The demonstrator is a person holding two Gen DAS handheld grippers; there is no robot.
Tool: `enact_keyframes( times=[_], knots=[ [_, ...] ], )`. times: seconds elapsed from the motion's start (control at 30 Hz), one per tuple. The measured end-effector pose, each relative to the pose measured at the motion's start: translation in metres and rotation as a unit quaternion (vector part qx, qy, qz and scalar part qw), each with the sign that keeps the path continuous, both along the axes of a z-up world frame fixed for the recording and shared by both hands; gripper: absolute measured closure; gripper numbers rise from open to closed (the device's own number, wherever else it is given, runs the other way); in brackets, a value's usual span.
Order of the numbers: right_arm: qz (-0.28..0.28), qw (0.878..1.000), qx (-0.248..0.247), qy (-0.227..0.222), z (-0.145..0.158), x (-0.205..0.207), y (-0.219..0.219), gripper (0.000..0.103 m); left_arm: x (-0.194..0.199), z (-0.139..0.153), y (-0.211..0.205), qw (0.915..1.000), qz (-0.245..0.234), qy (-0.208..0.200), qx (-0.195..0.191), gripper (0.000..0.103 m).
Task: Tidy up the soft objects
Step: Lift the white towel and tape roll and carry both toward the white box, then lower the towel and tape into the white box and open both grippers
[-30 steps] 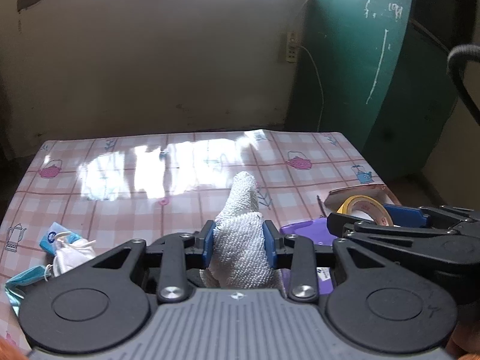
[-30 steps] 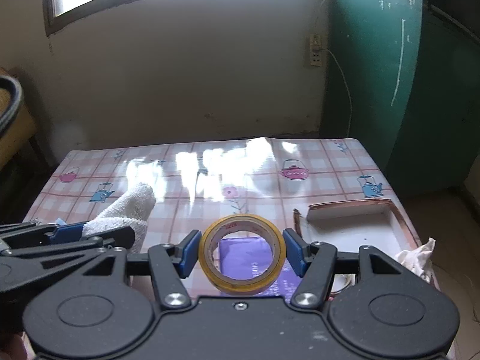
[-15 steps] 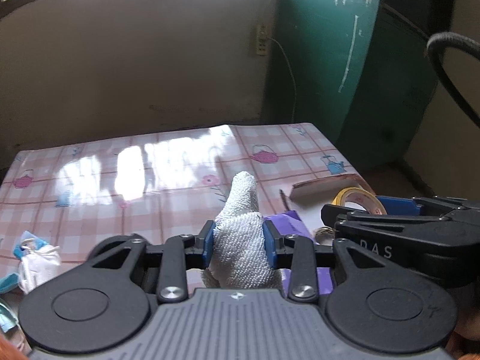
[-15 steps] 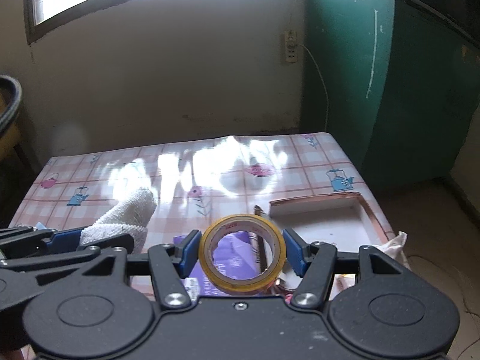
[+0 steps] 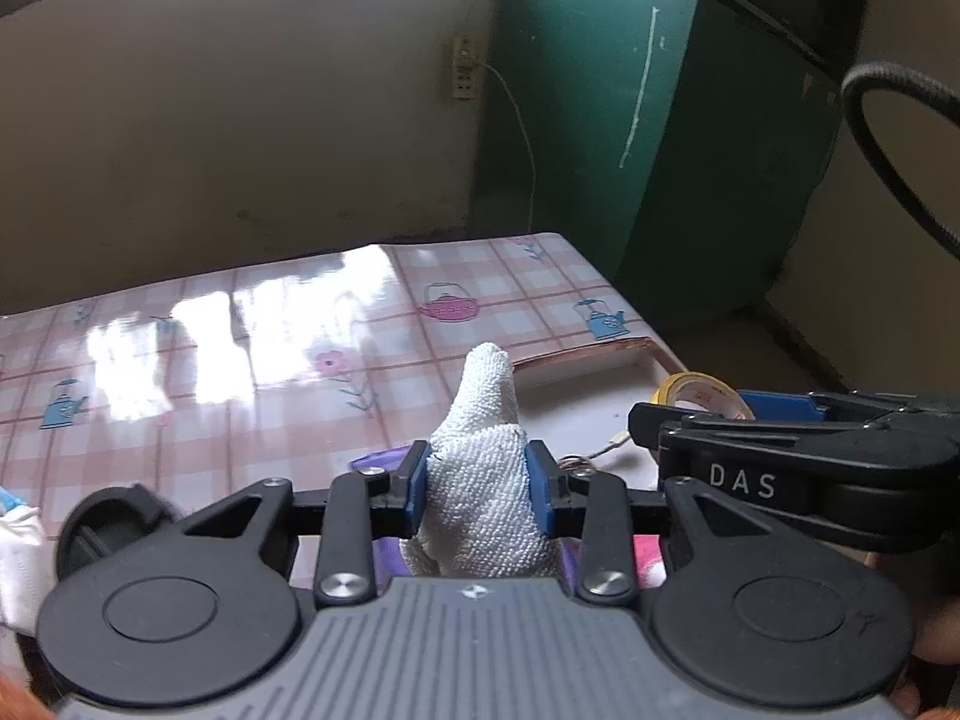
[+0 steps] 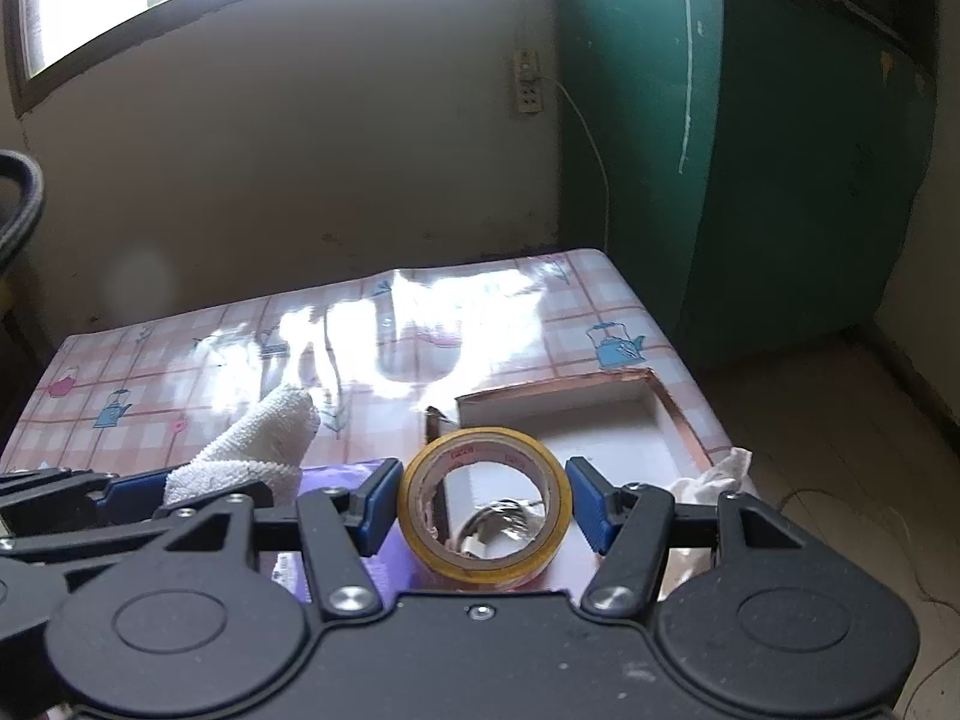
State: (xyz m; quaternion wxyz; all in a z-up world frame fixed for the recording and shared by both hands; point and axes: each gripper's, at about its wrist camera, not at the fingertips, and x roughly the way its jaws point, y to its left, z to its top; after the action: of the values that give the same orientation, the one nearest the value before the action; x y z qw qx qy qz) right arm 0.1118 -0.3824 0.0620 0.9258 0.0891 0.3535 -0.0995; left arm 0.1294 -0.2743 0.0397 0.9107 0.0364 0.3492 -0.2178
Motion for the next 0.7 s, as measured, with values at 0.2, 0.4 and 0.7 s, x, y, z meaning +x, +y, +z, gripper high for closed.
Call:
enact_keyframes(
  times=[0.2, 0.4, 0.7],
  knots=[
    [-0.01, 1.0, 0.006, 0.007, -0.01, 0.0, -0.025, 0.032, 0.005, -0.006, -0.024, 0.9998, -0.012, 0.006, -0.012, 0.067],
    [-0.014, 1.0, 0.009, 0.015, -0.022, 0.004, -0.051, 0.032, 0.012, -0.021, -0.047, 0.9994, -0.015, 0.019, -0.024, 0.067],
    [-0.025, 0.999, 0.03, 0.028, -0.036, 0.011, -0.085, 0.031, 0.023, -0.041, -0.068, 0.9982, -0.028, 0.029, -0.044, 0.06]
  ],
)
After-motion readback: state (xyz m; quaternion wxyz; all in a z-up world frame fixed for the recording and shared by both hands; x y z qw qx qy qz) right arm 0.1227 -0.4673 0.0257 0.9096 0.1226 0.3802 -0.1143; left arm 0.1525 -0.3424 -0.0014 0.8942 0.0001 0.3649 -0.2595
